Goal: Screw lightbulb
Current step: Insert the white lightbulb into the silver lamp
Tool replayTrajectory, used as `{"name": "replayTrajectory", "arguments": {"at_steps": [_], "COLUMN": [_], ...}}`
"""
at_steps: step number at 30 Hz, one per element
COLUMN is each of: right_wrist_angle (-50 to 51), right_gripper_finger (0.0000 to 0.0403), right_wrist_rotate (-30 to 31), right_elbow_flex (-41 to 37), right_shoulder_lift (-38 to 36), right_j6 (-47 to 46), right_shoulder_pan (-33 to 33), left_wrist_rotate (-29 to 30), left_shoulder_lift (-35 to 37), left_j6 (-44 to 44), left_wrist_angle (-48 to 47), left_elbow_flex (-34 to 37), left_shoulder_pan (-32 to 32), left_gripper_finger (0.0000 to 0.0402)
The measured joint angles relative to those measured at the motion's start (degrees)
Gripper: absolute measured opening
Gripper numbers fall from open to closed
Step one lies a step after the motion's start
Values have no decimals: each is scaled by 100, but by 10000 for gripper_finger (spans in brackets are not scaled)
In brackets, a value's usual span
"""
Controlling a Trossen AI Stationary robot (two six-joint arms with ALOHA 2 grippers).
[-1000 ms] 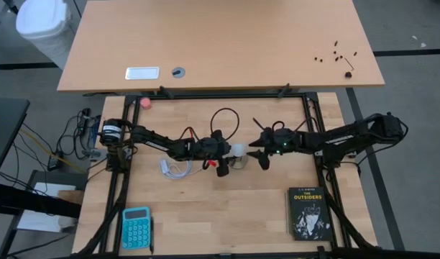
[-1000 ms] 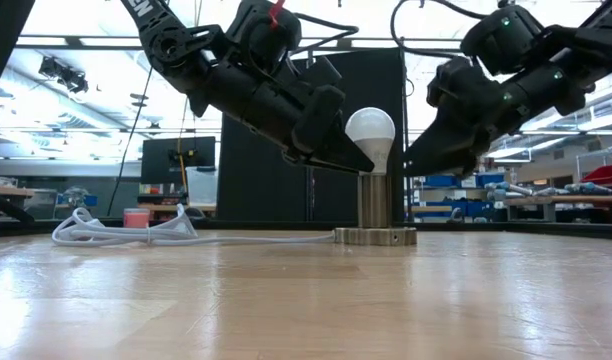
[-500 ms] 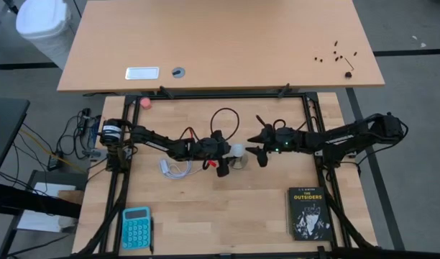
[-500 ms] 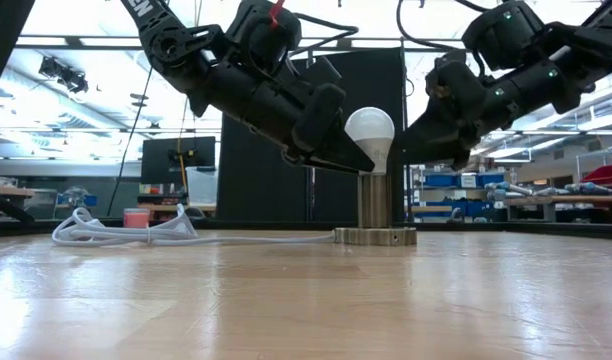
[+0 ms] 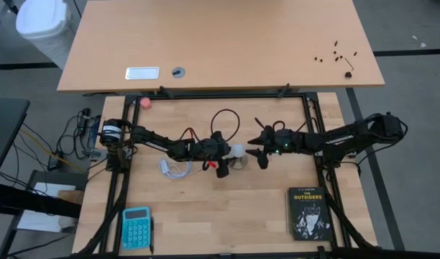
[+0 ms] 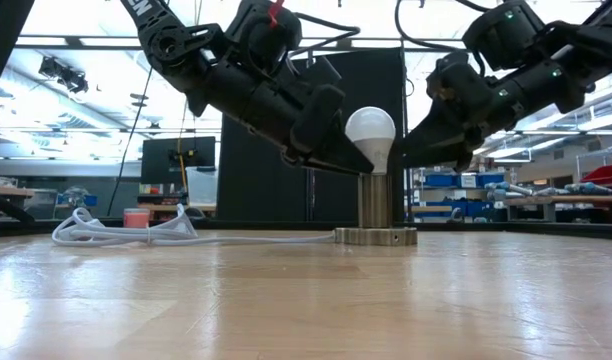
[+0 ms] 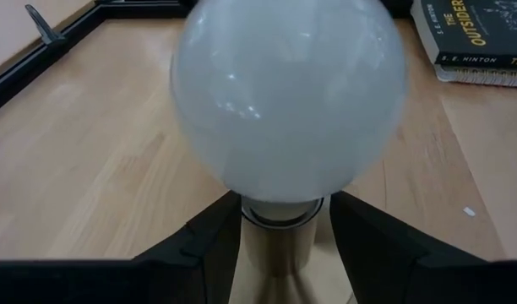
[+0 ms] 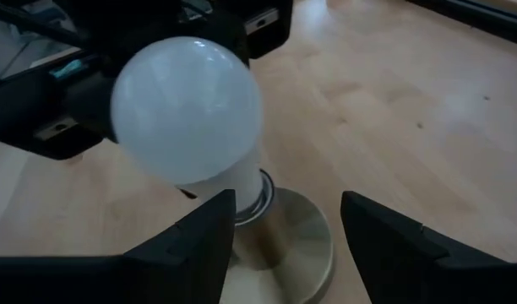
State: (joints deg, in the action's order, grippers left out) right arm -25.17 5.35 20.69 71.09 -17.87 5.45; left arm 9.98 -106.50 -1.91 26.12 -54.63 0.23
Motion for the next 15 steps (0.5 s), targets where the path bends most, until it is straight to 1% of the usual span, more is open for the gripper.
{"name": "replayTrajectory", "arguments": {"at_steps": [7,12,15], "right_wrist_angle": [2,7,56], "right_gripper_finger": [227,227,227], "right_wrist_rotate": [-3,-3,-5], "right_elbow_flex": [0,2,2], "right_shoulder_lift": [0,0,0], "right_j6": [2,2,2], "right_shoulder_pan": [-83,-83,-83], "left_wrist_rotate": [9,83,189], "left_shoulder_lift": [0,3,90], "left_j6": [7,42,159], "left_wrist_angle": [-27,-44,-208], "left_elbow_flex": [0,0,0], "left_shoulder_pan": [0,0,-2], "left_gripper_finger": [187,187,187]}}
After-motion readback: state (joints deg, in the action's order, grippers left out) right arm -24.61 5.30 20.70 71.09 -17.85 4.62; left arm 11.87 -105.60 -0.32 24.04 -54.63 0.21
